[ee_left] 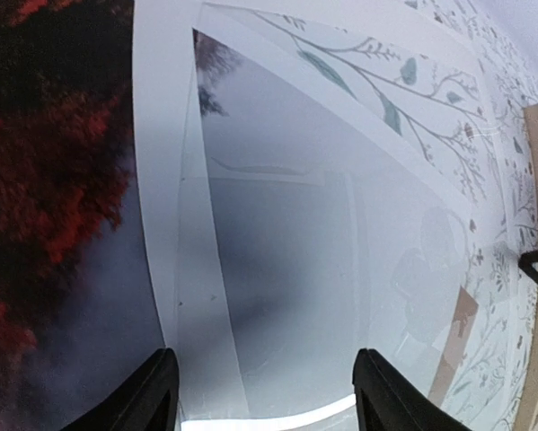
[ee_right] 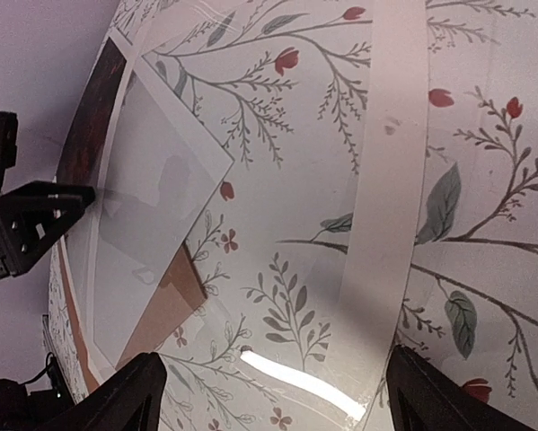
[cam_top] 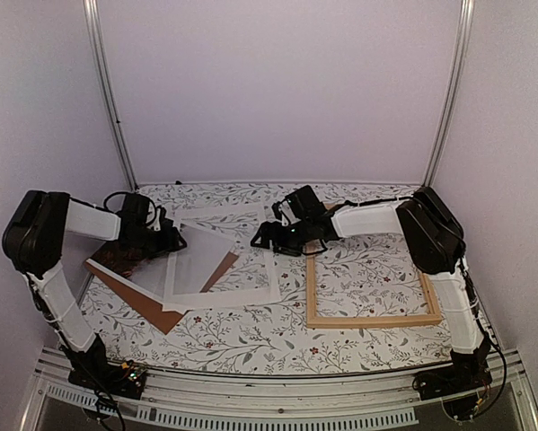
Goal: Put the photo into the frame
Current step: Pick up the glass panel from the mat board.
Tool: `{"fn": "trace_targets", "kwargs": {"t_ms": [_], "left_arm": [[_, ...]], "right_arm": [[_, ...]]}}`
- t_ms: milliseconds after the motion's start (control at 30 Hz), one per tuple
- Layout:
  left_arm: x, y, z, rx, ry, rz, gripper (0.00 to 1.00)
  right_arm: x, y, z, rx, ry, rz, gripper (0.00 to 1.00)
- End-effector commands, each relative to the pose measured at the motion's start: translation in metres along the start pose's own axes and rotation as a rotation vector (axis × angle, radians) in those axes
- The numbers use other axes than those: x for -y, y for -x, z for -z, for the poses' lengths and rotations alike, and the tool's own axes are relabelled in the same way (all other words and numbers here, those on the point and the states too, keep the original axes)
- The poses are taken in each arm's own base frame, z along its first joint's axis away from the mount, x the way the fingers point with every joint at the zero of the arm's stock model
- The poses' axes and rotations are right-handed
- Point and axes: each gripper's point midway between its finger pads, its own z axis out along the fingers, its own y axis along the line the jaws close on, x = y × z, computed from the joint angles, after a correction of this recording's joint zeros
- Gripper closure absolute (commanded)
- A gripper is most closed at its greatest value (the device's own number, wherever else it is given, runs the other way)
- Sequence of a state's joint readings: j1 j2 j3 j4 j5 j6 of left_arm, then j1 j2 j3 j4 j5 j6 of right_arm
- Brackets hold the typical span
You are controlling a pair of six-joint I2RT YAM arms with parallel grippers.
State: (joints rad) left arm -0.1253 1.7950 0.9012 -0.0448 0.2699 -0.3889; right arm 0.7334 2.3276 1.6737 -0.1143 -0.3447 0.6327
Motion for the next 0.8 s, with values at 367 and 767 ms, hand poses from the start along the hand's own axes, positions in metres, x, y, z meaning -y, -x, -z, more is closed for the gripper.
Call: {"fn": "trace_targets", "kwargs": {"t_ms": [367, 767], "left_arm": [[0.026, 0.000, 0.020, 0.053, -0.065, 0.069, 0.24], [0.021, -0.010, 0.002, -0.135, -0.094, 0.172, 0.15]], "right_arm": [[0.102, -0.002, -0.003, -0.043, -0.267, -0.123, 0.11], [0.098, -0.025, -0.011, -0.191, -0.196, -0.136, 0.11]]}}
